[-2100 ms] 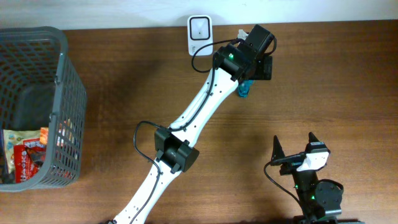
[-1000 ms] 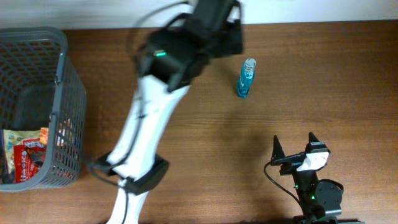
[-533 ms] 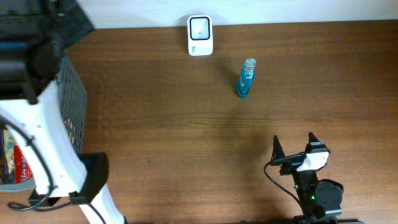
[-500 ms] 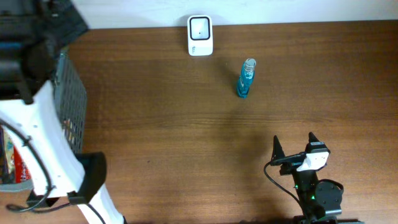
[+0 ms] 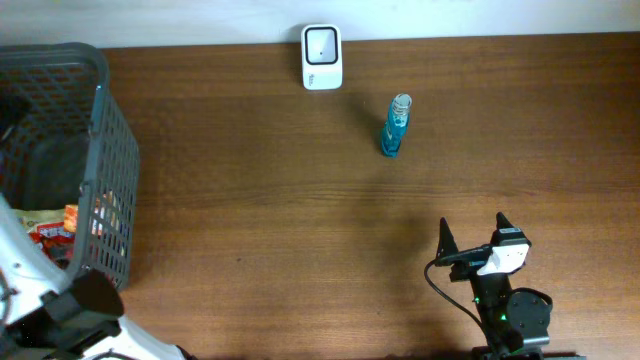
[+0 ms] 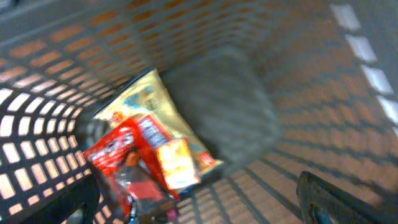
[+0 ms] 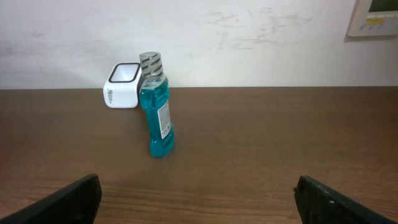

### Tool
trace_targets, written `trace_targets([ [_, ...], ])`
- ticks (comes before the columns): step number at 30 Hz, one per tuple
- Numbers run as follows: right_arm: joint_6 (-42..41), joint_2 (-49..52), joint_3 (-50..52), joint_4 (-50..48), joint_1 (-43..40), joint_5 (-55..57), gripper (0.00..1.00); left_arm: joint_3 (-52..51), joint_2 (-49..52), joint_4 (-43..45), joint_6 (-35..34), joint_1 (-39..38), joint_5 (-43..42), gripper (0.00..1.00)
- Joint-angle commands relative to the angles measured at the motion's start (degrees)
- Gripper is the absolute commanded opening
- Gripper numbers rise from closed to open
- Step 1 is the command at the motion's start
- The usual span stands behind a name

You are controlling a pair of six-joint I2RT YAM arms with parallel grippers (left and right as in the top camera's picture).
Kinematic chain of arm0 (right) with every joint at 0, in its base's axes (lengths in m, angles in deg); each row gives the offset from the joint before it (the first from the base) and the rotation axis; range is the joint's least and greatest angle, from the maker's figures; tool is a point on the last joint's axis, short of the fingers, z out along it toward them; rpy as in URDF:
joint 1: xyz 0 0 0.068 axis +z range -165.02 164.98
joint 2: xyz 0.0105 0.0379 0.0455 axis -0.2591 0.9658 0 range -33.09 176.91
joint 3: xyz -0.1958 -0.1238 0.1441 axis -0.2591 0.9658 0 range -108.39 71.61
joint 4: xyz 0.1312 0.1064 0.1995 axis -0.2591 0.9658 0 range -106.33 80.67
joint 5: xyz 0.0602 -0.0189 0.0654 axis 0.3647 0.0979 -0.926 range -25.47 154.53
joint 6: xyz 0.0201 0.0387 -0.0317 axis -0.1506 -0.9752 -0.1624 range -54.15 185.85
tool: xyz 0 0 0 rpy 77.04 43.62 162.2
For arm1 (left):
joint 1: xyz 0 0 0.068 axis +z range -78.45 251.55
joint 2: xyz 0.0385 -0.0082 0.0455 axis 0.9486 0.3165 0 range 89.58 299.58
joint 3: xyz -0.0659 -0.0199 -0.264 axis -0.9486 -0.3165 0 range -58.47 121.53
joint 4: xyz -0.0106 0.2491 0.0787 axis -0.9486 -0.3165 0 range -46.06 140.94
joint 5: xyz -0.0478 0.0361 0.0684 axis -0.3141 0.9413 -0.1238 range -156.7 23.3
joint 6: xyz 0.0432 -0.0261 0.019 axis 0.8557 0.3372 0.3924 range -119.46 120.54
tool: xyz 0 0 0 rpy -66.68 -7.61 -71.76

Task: Scan the item barcode
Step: 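Open the left gripper and move back over the basket, then grasp the small orange snack box in the basket with the left gripper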

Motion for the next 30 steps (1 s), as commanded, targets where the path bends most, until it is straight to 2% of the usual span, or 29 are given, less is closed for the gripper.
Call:
trace_targets([
  [1, -0.20, -0.26, 0.46, 0.13, 0.42, 0.50, 0.98, -9.25, -0.52, 1.99, -2.47, 6.23, -9.07, 0.99],
  [7, -0.20, -0.26, 0.46, 0.13, 0.42, 0.50, 0.98, -25.24, -0.52, 9.79, -2.78, 9.09, -10.36, 0.99],
  [10, -0.20, -0.26, 0.46, 0.15, 0.42, 0.50, 0.98, -33.62, -0.52, 14.27, -6.54, 9.03, -10.23, 0.99],
  [13, -0.20, -0.26, 0.46, 0.13, 0.42, 0.50, 0.98, -38.73, -0.52, 17.62, -6.80, 8.63, -10.67, 1.00],
  [17, -0.20, -0.26, 0.46, 0.13, 0.42, 0.50, 0.98, -41.16, -0.52, 18.71, -6.78, 6.64, -11.74, 0.96],
  [21, -0.20, -0.26, 0.46, 0.13, 0.42, 0.50, 0.98, -43.50, -0.52, 18.58, -6.82, 3.76, -11.74, 0.86],
  [24, -0.20, -0.26, 0.46, 0.13, 0.42, 0.50, 0.99, -43.76, -0.52, 19.12, -6.84, 3.04, -10.40, 0.87],
  [27, -0.20, -0.26, 0.46, 0.13, 0.42, 0.50, 0.98, -43.78, -0.52, 18.27, -9.29, 3.08, -4.37, 0.89],
  [30, -0.20, -0.26, 0.46, 0.13, 0.42, 0.50, 0.98, -43.78, -0.52, 17.42, -9.77, 3.19, -2.21, 0.91],
])
